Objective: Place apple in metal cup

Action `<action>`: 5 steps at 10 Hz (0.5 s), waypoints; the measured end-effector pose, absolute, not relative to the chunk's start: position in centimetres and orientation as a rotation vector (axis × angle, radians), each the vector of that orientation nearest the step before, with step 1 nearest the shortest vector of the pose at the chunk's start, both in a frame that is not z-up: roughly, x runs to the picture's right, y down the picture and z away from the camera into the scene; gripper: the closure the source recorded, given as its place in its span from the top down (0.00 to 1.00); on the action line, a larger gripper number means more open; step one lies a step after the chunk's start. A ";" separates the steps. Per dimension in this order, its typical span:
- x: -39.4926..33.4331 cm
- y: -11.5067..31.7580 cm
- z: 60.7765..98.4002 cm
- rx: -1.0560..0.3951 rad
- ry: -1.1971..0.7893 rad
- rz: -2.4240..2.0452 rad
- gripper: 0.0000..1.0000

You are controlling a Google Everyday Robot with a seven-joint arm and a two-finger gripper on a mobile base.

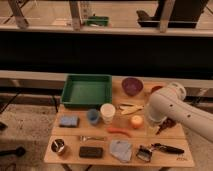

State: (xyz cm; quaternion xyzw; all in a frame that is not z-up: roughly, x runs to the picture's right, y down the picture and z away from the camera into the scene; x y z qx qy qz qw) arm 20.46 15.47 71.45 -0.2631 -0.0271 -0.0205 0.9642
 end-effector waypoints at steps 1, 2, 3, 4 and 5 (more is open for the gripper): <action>19.5 14.8 72.0 -0.519 -0.065 -0.053 0.80; 18.8 14.1 72.7 -0.504 -0.075 -0.061 0.80; 18.4 13.7 73.2 -0.488 -0.082 -0.068 0.80; 18.2 13.6 73.5 -0.479 -0.089 -0.072 0.80; 18.3 13.6 73.8 -0.476 -0.091 -0.072 0.80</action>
